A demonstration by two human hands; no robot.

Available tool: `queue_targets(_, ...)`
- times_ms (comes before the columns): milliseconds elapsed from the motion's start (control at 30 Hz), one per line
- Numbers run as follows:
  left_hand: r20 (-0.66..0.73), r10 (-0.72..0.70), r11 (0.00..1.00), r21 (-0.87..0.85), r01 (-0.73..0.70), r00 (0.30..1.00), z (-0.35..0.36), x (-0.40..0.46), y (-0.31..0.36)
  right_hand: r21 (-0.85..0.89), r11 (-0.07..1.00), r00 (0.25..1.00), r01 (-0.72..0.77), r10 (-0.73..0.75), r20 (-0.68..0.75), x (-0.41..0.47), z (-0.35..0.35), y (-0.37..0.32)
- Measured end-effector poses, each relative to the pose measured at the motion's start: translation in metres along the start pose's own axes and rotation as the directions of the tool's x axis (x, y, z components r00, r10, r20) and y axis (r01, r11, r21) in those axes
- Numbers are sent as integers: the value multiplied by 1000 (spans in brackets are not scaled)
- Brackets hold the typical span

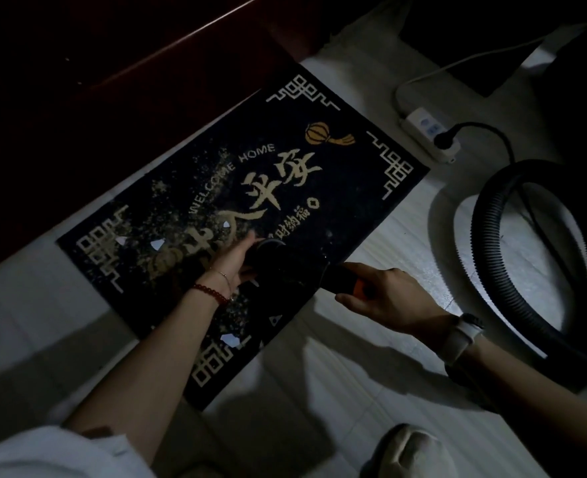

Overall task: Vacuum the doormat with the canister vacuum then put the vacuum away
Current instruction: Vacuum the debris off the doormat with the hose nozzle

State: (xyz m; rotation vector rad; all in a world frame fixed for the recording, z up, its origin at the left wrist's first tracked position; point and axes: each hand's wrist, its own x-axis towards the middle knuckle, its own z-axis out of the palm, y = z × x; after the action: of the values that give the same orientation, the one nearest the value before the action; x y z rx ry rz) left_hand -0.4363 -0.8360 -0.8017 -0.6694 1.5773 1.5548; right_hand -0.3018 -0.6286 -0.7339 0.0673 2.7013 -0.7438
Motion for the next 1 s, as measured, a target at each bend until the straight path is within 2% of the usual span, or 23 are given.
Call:
queue_targets(100,62,6,994,111,-13,998,-8,0,-1,3,1000,1000,12,-12,-4,0,2,0)
queue_targets(200,63,-36,985,169,25,997,-9,-5,-3,-9,1000,1000,1,-1,-9,1,2,1)
queue_targets(333,48,-57,990,135,50,997,-5,-8,-2,0,1000,1000,-1,1,-8,2,2,4)
queue_targets(433,42,20,995,100,-24,999,-6,-11,0,7,1000,1000,0,0,-16,2,3,5)
queue_targets(533,-115,200,967,182,-177,973,-13,-12,-2,-21,999,999,-34,33,-40,5,2,11)
queue_targets(567,-179,304,921,305,-241,936,-19,-12,-6,-29,998,995,-61,59,-77,8,1,14)
queue_targets(600,-208,411,826,497,-266,888,-27,-13,-11,-38,995,988,-88,83,-129,12,-1,18)
queue_targets(667,-167,535,522,836,-169,828,-46,-18,-27,-48,983,964,-180,166,-210,24,-6,28)
queue_targets(700,-136,522,396,913,-99,842,-54,-22,-36,-54,970,949,-239,222,-225,30,-10,31)
queue_targets(767,-94,394,251,968,-8,914,-66,-27,-51,-91,957,947,-275,253,-197,37,-9,28)
queue_targets(833,-82,269,163,986,38,960,-73,-25,-63,-110,978,982,-178,168,-90,32,8,10)
queue_targets(867,-80,251,138,989,46,965,-75,-24,-66,-107,989,995,-100,100,-3,23,22,-5)
queue_targets(933,-92,257,137,989,58,962,-76,-24,-66,-118,993,981,30,-6,194,-1,44,-32)
queue_targets(1000,-93,263,140,988,57,960,-75,-26,-65,-121,992,969,38,-7,246,-10,40,-35)
